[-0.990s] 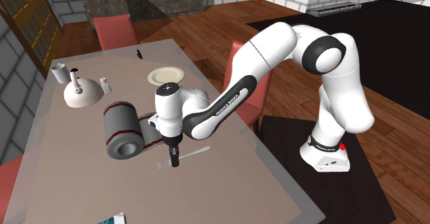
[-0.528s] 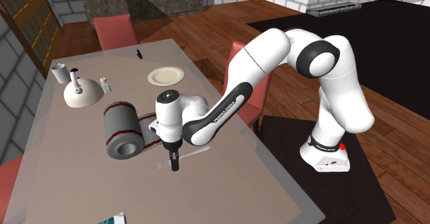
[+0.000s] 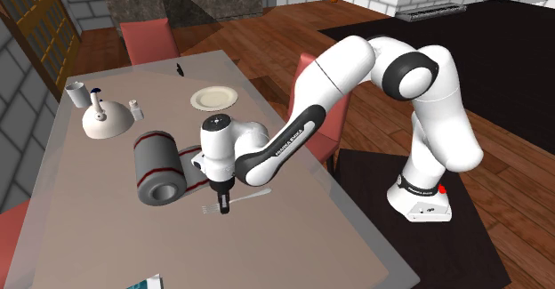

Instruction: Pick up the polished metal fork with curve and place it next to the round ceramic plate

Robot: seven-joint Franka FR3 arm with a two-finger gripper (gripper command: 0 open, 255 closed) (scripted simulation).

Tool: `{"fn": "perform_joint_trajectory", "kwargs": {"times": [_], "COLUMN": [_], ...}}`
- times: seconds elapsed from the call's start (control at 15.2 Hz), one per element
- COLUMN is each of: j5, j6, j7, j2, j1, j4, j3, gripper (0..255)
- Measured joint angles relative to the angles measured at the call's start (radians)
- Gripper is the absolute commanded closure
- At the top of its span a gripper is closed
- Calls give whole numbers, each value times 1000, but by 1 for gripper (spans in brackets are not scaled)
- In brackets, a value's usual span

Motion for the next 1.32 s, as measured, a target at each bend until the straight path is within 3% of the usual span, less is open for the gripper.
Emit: {"fn": "perform_joint_trajectory", "kwargs": {"times": [0.53, 1.32], "j5": [2, 17], "j6": [-5, -121], "j7": [-1, -8], "j2": [-2, -85], "j1": [1, -3], "j4": [-1, 29], "j3": [3, 14], "gripper": [255, 255]}}
